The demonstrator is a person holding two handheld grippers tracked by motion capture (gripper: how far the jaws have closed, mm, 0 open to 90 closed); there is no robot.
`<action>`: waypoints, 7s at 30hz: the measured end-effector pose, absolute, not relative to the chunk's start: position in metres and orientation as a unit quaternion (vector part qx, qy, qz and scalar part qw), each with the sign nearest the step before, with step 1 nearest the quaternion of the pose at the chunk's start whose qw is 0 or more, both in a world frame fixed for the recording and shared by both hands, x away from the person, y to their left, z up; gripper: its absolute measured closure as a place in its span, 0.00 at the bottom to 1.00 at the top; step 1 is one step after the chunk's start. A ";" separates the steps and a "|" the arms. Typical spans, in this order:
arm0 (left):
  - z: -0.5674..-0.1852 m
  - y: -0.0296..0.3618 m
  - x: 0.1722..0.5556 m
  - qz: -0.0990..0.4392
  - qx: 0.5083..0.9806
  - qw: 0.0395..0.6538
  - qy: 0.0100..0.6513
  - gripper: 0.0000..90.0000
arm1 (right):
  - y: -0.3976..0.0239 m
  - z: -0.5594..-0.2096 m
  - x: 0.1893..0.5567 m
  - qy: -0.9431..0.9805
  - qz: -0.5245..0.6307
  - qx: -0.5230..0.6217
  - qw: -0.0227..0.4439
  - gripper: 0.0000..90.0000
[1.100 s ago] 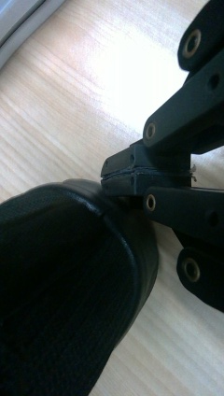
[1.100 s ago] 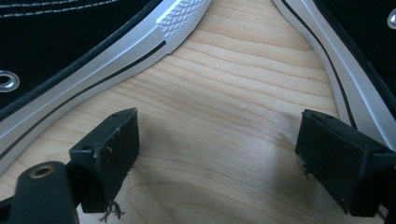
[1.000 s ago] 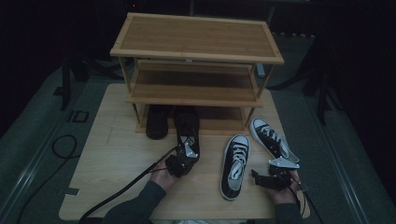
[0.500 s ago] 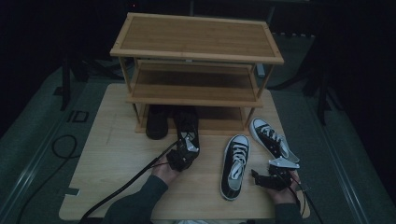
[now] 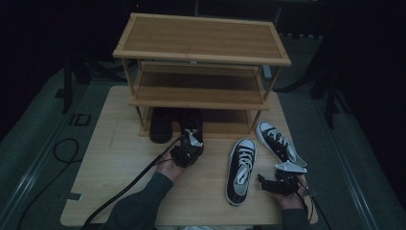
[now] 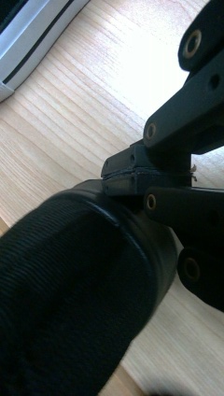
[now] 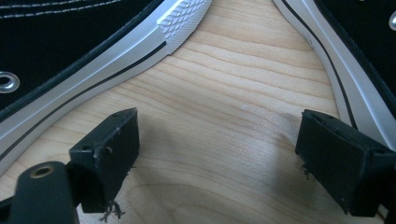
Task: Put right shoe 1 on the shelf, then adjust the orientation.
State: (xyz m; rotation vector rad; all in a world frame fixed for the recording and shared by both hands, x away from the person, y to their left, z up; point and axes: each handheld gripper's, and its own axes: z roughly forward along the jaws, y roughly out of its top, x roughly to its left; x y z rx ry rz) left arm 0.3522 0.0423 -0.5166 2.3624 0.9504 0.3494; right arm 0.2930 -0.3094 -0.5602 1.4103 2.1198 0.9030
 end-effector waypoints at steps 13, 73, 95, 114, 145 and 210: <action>-0.511 0.038 0.357 0.140 0.875 0.295 0.358 1.00 | -0.309 -0.560 0.293 0.766 0.327 0.509 0.218 0.15; -0.539 -0.007 0.430 0.218 0.817 0.326 0.422 1.00 | -0.309 -0.560 0.294 0.767 0.327 0.508 0.218 0.15; -0.550 -0.019 0.452 0.205 0.795 0.351 0.451 0.98 | -0.309 -0.560 0.293 0.766 0.326 0.508 0.219 0.15; -0.558 -0.021 0.451 0.229 0.780 0.362 0.456 0.98 | -0.306 -0.560 0.295 0.770 0.327 0.504 0.216 0.17; -0.558 -0.022 0.449 0.243 0.777 0.355 0.460 0.99 | -0.258 -0.469 0.244 0.770 0.407 0.431 0.235 0.52; -0.558 -0.025 0.447 0.255 0.780 0.347 0.454 1.00 | -0.240 -0.486 0.263 0.819 0.325 0.435 0.183 0.96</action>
